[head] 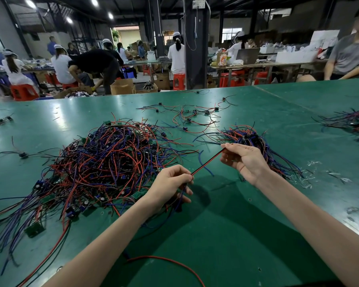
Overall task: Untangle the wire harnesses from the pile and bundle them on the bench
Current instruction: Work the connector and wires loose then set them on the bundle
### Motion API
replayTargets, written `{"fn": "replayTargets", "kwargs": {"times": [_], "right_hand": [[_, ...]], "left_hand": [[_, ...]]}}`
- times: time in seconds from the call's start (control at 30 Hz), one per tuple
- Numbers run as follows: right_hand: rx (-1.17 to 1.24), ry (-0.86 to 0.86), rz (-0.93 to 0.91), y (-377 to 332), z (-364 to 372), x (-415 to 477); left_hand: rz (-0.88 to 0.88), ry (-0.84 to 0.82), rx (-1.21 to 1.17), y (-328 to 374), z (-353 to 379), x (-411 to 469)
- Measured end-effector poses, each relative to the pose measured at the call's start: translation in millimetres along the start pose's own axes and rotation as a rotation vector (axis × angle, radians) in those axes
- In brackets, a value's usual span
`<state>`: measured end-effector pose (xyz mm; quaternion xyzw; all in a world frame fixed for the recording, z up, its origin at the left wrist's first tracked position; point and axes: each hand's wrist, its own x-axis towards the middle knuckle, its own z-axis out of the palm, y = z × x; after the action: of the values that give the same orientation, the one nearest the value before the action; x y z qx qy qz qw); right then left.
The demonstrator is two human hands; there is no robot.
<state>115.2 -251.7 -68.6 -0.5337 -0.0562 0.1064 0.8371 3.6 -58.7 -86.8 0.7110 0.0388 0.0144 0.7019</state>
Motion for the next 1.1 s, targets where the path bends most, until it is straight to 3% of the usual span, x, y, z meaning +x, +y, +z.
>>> {"fn": "replayTargets", "kwargs": {"times": [0.17, 0.4, 0.77, 0.83, 1.0, 1.1], "right_hand": [[0.042, -0.017, 0.034, -1, 2, -1], [0.244, 0.017, 0.284, -8, -1, -1], [-0.093, -0.003, -0.146, -11, 0, -2], [-0.044, -0.006, -0.084, -13, 0, -1], [0.236, 0.043, 0.341, -16, -2, 0], [0.35, 0.053, 0.49, -14, -3, -1]], "left_hand": [[0.0, -0.018, 0.028, 3, 2, -3], [0.013, -0.078, 0.037, 7, 5, -6], [-0.01, -0.142, 0.034, 8, 9, -10], [-0.012, -0.146, 0.023, 9, 10, -11], [0.002, -0.197, -0.013, 10, 12, -13], [-0.001, -0.225, -0.027, 10, 14, -14]]}}
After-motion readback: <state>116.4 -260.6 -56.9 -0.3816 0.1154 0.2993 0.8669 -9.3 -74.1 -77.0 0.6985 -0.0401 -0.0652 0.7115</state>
